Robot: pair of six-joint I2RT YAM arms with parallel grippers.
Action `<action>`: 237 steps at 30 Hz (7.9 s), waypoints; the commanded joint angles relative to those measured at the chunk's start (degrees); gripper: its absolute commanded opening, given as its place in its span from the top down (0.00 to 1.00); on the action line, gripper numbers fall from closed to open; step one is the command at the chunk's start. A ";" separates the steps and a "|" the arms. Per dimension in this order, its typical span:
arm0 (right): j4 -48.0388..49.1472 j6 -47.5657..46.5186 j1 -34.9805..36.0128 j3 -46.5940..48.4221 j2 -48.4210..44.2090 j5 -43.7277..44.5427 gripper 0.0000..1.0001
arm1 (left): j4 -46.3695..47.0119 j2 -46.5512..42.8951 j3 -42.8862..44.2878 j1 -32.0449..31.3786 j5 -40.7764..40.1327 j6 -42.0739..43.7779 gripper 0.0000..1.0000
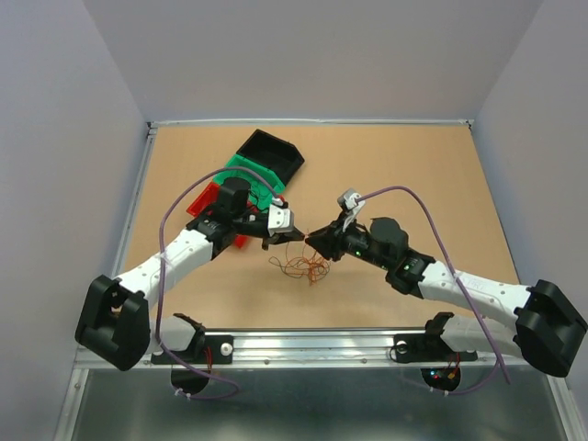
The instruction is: Untangle the cables
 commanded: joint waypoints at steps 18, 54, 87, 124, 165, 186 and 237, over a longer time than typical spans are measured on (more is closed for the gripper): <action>10.21 1.46 0.64 7.19 24.76 1.71 0.48 | -4.46 -13.42 40.89 -0.72 -17.02 -19.03 1.00; 8.63 8.24 0.56 2.00 17.91 30.63 0.80 | 16.63 27.77 49.07 9.56 -62.40 -14.55 1.00; 2.74 8.67 -12.19 43.12 48.75 11.56 0.99 | 15.41 30.86 58.03 13.17 -49.75 -19.38 1.00; -7.19 12.80 -17.90 62.65 64.67 7.25 0.88 | 22.35 43.97 51.27 23.01 -52.03 -29.41 1.00; -17.65 -0.20 -18.34 54.47 62.20 8.49 0.46 | -5.69 57.16 61.47 11.76 -62.40 -12.45 1.00; -17.48 -4.68 -17.11 64.39 59.92 3.57 0.99 | -4.63 41.16 54.09 13.08 -57.57 -14.46 0.45; -28.20 -7.85 -14.39 90.07 77.50 0.13 0.99 | 6.79 34.57 35.20 18.18 -47.54 -25.19 0.34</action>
